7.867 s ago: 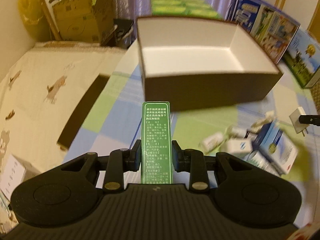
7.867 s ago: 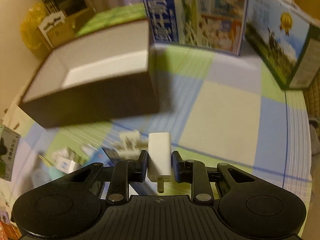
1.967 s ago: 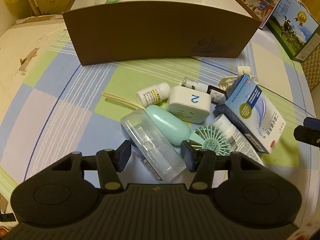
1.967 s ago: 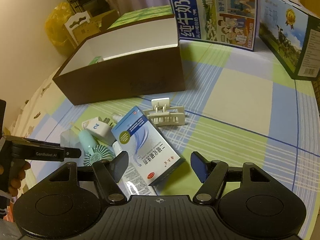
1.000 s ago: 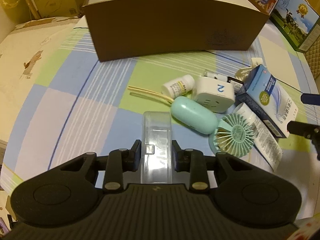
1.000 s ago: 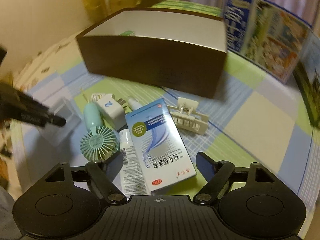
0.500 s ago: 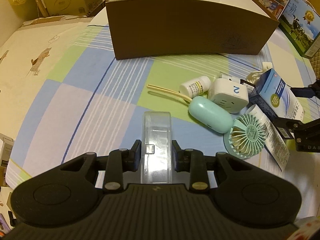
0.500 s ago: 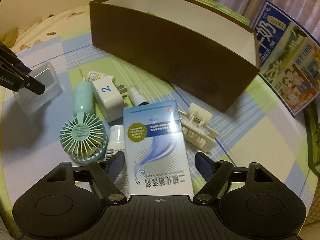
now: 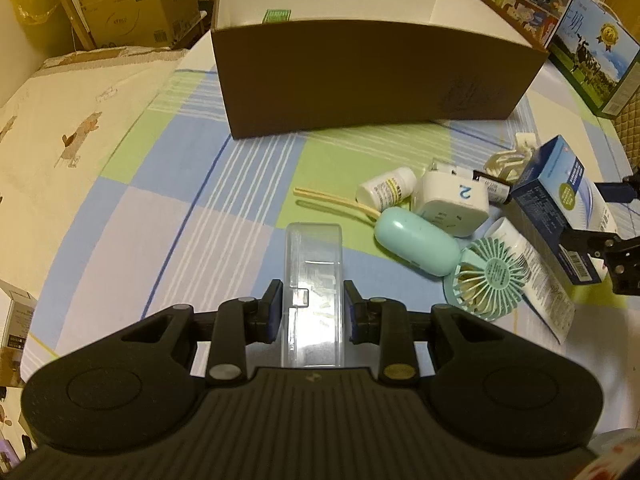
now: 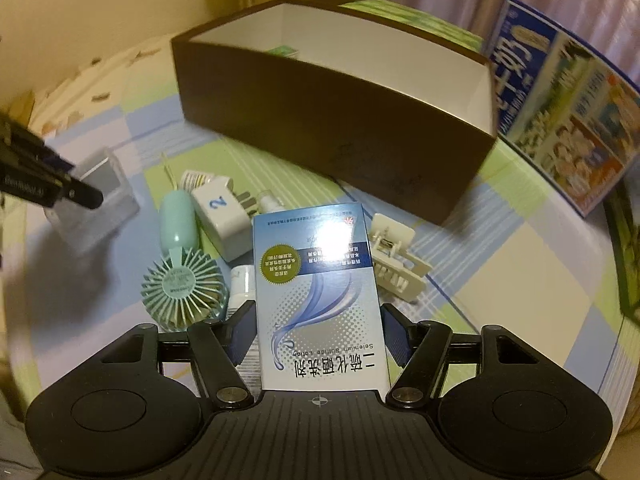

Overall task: Organize rigid objects
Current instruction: 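Carry the clear case and blue-white box into the cardboard box and release both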

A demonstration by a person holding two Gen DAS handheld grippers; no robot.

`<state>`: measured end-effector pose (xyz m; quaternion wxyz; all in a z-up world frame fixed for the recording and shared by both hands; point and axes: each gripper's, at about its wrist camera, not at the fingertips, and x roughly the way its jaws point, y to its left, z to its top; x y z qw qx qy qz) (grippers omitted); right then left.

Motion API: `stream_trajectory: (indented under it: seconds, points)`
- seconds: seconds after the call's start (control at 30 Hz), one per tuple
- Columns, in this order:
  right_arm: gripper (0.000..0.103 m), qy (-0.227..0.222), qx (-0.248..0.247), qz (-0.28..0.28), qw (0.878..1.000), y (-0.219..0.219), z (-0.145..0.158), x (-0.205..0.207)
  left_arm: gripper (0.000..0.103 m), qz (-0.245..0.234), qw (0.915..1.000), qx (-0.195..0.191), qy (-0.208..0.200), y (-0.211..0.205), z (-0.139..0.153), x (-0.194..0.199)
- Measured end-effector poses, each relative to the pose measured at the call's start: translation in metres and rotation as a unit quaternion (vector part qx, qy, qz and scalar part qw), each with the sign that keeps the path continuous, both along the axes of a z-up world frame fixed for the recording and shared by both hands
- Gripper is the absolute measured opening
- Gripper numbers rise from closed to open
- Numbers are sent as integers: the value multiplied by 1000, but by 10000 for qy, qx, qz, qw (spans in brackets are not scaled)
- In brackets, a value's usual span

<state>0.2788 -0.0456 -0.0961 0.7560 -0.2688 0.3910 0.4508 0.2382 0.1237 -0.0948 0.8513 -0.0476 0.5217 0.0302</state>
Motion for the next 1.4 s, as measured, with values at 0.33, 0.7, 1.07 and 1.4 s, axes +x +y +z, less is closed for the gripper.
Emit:
stream_trajectory:
  seconds: [0.33,0.7,1.07,1.4]
  points:
    - [62,435,435,-569,9965,-7,39,16,26,-66,9987,-8,-506,2,46,3]
    - [62,553,1210,-764,9882,30,100,62,26,-353,9918,63,-1223,3,106,48]
    - [62,306,1489,-760,9854,90,133,125,26,-492,9860,221,-1576,9,140,141]
    - [62,258,1161,-1090,9869,139,109,191,26,-536,9902,296,-1252,10,116,221]
